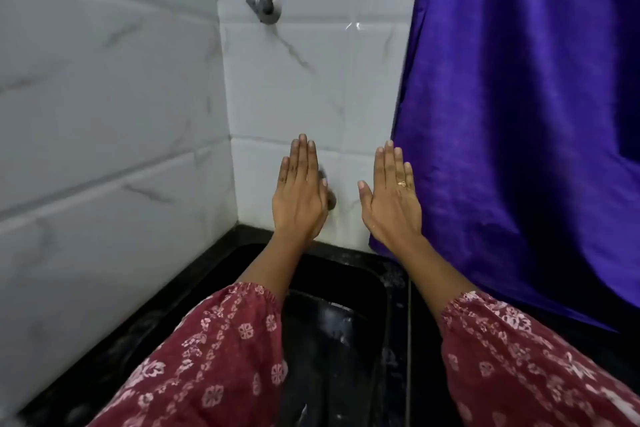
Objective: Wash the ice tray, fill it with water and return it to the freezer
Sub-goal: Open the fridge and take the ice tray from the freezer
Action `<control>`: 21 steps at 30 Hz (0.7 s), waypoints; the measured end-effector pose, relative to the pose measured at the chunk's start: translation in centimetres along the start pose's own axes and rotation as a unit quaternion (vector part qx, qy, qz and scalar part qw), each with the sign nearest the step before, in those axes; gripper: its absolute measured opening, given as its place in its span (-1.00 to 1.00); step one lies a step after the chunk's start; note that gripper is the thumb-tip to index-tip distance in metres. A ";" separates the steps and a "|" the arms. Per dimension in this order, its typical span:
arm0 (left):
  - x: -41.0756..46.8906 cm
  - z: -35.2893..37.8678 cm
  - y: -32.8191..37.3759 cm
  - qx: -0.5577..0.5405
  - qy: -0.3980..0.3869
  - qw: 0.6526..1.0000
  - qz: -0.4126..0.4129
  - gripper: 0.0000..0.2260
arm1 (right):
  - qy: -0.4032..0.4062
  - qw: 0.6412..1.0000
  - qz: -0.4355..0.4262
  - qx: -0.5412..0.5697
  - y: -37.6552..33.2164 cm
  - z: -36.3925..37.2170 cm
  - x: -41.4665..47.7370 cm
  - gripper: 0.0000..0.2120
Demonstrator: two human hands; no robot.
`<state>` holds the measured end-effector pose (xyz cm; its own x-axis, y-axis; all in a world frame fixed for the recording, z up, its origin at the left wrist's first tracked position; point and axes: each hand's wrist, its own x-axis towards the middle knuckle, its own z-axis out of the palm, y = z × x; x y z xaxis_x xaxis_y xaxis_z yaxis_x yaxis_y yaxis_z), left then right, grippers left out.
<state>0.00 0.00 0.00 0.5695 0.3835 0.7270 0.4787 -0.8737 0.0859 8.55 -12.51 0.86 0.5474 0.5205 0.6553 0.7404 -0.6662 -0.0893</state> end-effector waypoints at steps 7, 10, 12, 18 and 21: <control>-7.7 -1.3 -1.5 0.046 -0.047 0.996 -0.060 -0.46 | -0.064 0.994 -0.063 0.067 -2.6 1.9 -5.5 -0.42; -10.6 -2.5 -2.1 0.046 -0.061 0.993 -0.087 -0.46 | -0.092 0.989 -0.077 0.083 -4.2 2.2 -7.7 -0.40; -12.8 -3.1 -2.6 0.058 -0.069 0.990 -0.105 -0.47 | -0.101 0.986 -0.095 0.096 -5.4 2.3 -9.4 -0.41; -19.4 -5.1 -5.0 0.093 -0.099 0.977 -0.165 -0.46 | -0.149 0.970 -0.148 0.122 -9.2 2.7 -14.5 -0.41; -22.8 -6.5 -6.1 0.106 -0.112 0.970 -0.189 -0.46 | -0.168 0.961 -0.173 0.136 -11.1 2.8 -17.1 -0.42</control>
<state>-20.28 -5.33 -12.67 0.4461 0.7412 0.5016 0.7947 -0.5859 0.1590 -7.96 -12.50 -11.39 0.3107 0.8592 0.4064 0.9505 -0.2814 -0.1319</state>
